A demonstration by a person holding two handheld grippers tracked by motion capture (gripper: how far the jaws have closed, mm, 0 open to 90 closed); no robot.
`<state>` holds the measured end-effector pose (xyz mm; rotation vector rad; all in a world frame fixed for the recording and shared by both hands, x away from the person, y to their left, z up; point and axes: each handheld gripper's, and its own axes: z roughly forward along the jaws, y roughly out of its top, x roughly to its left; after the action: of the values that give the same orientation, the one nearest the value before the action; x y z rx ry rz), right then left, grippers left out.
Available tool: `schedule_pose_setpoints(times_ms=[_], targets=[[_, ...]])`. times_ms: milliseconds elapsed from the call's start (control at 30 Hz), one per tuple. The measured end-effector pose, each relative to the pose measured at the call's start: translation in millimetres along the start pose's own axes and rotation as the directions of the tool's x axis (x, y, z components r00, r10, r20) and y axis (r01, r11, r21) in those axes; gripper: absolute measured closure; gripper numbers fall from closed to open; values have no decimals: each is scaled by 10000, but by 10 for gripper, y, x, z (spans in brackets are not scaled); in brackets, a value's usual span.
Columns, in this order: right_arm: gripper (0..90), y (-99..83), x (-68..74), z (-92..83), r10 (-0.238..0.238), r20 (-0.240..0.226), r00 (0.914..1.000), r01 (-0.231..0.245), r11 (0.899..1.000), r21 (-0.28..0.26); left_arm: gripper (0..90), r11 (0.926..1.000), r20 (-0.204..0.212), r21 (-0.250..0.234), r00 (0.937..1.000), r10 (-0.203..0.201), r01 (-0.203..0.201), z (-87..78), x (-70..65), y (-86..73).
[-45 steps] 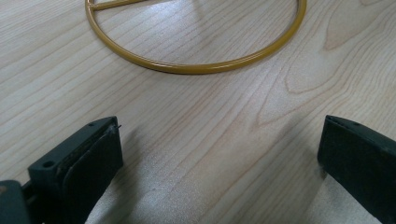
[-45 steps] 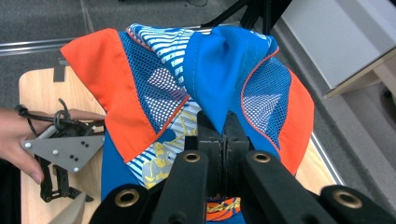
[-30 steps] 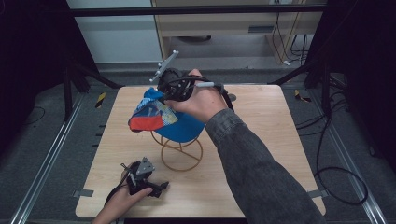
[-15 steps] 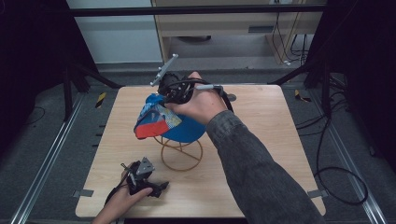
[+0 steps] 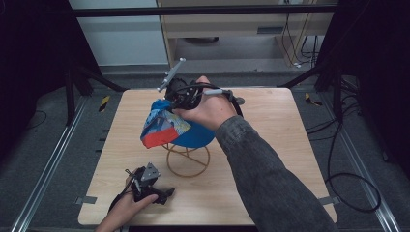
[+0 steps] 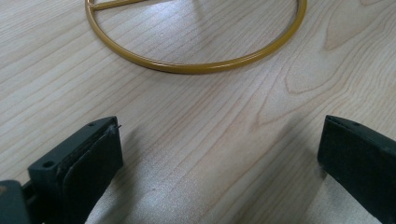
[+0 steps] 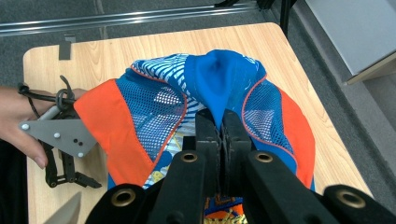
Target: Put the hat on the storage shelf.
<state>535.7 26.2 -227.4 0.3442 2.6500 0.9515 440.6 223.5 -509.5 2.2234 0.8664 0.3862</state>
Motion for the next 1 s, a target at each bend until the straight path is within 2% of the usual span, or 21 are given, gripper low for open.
schedule_pose_setpoints(times_ms=[267, 700, 1000], targets=[[835, -26, -2, -8, 58, -26, 10000, -57, 10000, 53, 0, 10000, 0, -9, 10000, -8, 8, 1, -1, 0], [639, -51, -12, -4, 255, 116, 9996, -255, 9997, 21, 0, 10000, 0, -8, 10000, -7, 7, 1, -1, 0], [548, -74, -13, -2, 428, 143, 9990, -428, 9991, 30, 0, 10000, 2, -7, 10000, -10, 10, 1, -1, 0]])
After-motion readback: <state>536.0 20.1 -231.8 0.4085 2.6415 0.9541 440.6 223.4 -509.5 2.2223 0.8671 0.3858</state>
